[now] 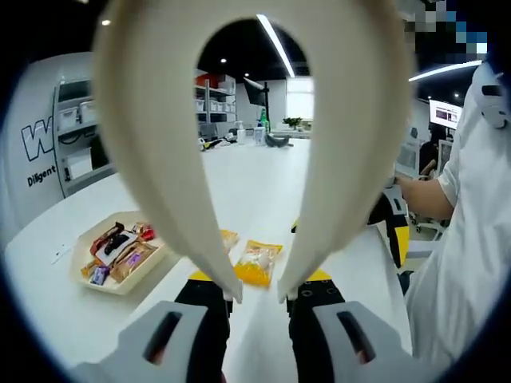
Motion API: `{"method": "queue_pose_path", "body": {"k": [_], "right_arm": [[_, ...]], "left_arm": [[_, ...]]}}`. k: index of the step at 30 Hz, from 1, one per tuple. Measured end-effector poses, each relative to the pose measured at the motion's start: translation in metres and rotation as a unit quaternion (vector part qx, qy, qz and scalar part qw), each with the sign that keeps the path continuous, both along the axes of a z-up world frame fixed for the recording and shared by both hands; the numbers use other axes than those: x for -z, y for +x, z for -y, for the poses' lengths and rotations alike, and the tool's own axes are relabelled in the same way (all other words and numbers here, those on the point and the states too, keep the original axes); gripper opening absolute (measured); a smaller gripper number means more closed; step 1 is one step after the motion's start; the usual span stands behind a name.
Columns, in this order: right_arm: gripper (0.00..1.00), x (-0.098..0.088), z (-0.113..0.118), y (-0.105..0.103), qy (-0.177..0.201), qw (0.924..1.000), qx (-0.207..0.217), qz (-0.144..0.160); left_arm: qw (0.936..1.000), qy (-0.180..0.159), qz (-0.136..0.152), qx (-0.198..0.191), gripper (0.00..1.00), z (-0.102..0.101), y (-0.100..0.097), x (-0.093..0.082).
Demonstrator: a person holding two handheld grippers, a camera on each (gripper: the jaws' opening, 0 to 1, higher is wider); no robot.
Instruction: Place the target food into the container with the food tongs after gripping and lifting it, then release it inside without dropping or visibly crushing the food.
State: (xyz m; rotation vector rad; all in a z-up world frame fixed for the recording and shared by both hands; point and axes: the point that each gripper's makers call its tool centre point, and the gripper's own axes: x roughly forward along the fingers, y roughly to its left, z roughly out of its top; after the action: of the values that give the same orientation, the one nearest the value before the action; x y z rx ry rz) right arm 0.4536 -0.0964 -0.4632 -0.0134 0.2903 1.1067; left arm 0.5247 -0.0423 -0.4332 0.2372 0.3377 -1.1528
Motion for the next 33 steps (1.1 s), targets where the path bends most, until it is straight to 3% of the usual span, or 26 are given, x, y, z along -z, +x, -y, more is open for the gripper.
{"method": "queue_pose_path", "body": {"k": [33], "right_arm": [[0.93, -0.001, 0.005, 0.004, 0.000, 1.0000, 0.008, 0.000]], "left_arm": [[0.9991, 0.007, -0.003, 0.043, 0.26, 0.039, 0.010, 0.007]]}}
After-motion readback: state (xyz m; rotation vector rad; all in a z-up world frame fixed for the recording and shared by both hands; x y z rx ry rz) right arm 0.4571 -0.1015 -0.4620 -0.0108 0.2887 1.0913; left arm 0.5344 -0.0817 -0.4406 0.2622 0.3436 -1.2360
